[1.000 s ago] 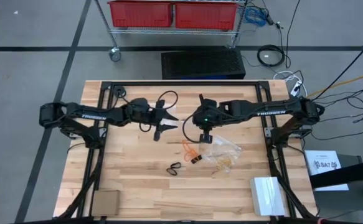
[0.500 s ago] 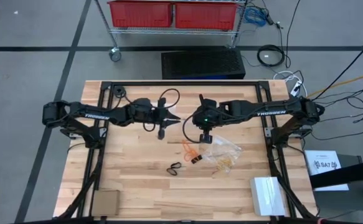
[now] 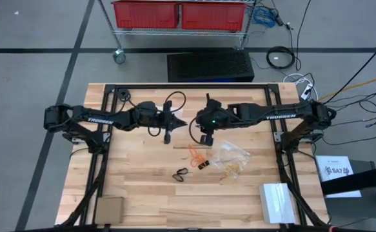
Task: Sort rubber bands
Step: Open the top right transparent zip lock bag
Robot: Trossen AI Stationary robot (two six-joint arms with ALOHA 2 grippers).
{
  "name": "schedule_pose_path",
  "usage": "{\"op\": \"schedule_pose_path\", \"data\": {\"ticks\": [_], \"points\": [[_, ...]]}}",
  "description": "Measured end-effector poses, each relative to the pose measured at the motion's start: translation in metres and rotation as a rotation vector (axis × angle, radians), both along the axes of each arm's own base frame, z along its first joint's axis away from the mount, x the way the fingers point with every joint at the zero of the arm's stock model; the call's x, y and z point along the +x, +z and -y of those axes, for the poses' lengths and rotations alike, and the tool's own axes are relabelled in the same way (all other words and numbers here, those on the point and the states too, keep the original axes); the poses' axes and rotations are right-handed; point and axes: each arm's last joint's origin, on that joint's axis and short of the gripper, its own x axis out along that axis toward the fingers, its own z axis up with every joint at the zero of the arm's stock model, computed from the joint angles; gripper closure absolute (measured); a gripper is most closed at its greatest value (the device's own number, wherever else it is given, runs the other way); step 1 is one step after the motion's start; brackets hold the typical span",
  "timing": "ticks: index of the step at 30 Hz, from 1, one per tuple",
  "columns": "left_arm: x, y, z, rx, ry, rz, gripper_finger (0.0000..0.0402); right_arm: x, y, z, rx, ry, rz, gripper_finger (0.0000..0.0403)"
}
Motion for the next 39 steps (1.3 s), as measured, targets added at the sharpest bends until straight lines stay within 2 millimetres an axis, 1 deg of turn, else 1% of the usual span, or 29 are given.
{"op": "schedule_pose_path", "data": {"ticks": [3,6,14,17,19,22,24,28,39], "points": [[0.000,0.000,0.000,0.000,0.000,-0.001,0.0399,0.004,0.004,0.004,0.064,0.046,0.068,0.0286],[0.000,0.000,0.000,0.000,-0.001,0.000,0.0400,0.009,0.004,0.009,0.081,0.064,0.101,0.0275],[0.000,0.000,0.000,0.000,-0.003,0.000,0.0401,0.023,-0.013,0.024,0.102,0.088,0.085,0.0275],[0.000,0.000,0.000,0.000,-0.003,0.000,0.0401,0.025,-0.016,0.026,0.099,0.101,0.080,0.0294],[0.000,-0.001,0.000,-0.002,-0.003,-0.008,0.0401,0.024,-0.016,0.026,0.097,0.101,0.076,0.0321],[0.000,-0.001,-0.001,-0.003,0.001,-0.012,0.0401,0.022,-0.015,0.026,0.099,0.101,0.069,0.0376],[-0.001,-0.001,-0.001,-0.002,0.003,-0.008,0.0401,0.020,-0.013,0.025,0.096,0.101,0.069,0.0391],[-0.001,-0.001,-0.004,-0.014,0.013,-0.011,0.0401,0.017,-0.015,0.024,0.114,0.085,0.032,0.0384],[-0.002,-0.001,-0.006,-0.028,0.027,-0.016,0.0401,0.005,-0.026,0.015,0.151,0.040,-0.136,0.0389]]}}
